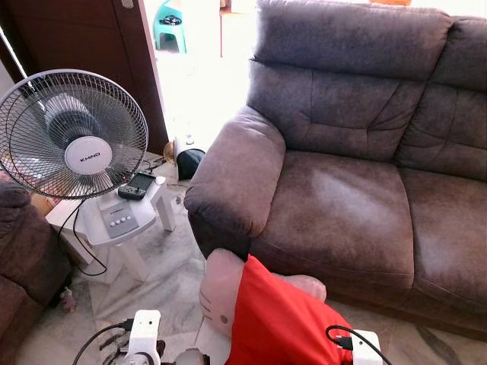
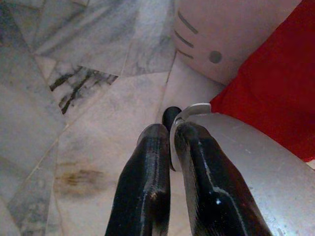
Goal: Move the pillow to the sofa from floor
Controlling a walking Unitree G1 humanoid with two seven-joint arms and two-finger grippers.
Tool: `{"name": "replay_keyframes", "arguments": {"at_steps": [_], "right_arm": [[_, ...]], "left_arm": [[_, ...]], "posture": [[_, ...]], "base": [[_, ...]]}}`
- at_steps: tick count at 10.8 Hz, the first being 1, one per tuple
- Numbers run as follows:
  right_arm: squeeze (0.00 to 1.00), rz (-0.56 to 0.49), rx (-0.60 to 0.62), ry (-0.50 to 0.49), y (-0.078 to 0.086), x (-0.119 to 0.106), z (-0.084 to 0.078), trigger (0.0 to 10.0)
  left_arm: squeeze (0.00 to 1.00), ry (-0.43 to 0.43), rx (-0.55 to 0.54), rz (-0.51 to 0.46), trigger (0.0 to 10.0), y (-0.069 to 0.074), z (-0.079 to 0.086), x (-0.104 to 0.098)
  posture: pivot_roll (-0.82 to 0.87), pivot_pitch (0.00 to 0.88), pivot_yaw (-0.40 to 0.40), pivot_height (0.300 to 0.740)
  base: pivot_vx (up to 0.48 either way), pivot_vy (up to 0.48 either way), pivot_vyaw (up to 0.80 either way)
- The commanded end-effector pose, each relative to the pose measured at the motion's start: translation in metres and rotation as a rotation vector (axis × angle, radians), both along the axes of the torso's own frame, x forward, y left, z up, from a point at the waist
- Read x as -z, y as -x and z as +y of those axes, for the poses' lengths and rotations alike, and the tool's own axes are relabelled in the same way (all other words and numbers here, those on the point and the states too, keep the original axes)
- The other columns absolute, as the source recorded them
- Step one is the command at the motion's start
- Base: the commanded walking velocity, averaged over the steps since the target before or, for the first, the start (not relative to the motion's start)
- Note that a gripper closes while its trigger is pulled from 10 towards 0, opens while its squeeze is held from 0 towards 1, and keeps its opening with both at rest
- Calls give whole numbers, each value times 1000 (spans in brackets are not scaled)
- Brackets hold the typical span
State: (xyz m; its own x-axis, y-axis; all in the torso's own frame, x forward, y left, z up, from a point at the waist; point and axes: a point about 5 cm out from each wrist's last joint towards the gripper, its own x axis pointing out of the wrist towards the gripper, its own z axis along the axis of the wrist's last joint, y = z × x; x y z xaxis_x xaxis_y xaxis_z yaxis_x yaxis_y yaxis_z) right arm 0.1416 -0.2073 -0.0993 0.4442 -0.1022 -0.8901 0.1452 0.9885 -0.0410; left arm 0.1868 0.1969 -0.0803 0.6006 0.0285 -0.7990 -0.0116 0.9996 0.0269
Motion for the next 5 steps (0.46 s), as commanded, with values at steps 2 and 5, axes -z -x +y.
{"name": "replay_keyframes", "arguments": {"at_steps": [2,5], "right_arm": [[0,32,1,2,7,2,-1,10000],[0,31,3,0,7,2,-1,10000]], "left_arm": [[0,-10,17,36,10000,5,-1,3],[0,-9,18,36,10000,5,-1,3]], "posture": [[91,51,-30,693],[91,52,-30,693]], "base": [[0,0,0],[0,0,0]]}}
